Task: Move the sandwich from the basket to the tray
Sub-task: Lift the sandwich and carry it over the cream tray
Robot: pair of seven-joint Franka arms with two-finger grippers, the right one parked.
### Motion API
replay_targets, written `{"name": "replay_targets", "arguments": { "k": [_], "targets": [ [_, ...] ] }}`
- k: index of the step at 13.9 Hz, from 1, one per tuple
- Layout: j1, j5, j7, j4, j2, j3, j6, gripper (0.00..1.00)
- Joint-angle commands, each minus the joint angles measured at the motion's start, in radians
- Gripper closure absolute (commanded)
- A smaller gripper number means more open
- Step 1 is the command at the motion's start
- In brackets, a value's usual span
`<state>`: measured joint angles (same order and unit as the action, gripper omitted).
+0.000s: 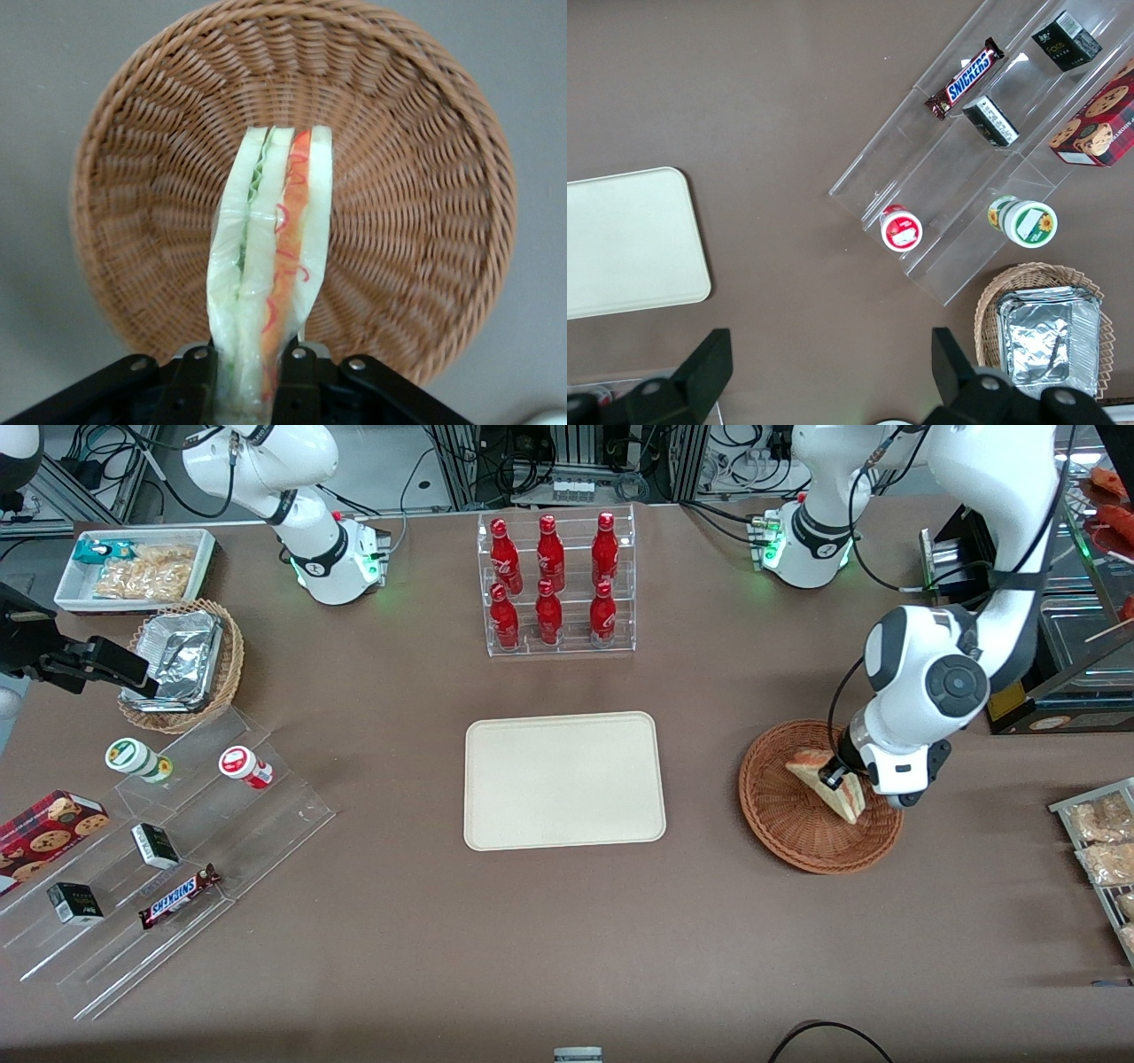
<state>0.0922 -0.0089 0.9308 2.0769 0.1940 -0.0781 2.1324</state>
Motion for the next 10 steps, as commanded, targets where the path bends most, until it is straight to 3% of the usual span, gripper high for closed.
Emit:
{"name": "replay_targets", "arguments": {
  "k": [1,5,10],
  "targets": [
    [0.055,0.004,-0.146,-0.170,0.048,0.000,-0.224,0.94],
    [0.205,0.023,-0.182,-0.239,0.109,0.000,-0.230,0.94],
    [0.403,0.044,-0.178,-0.434,0.292,0.000,-0.227,0.95]
  ]
}}
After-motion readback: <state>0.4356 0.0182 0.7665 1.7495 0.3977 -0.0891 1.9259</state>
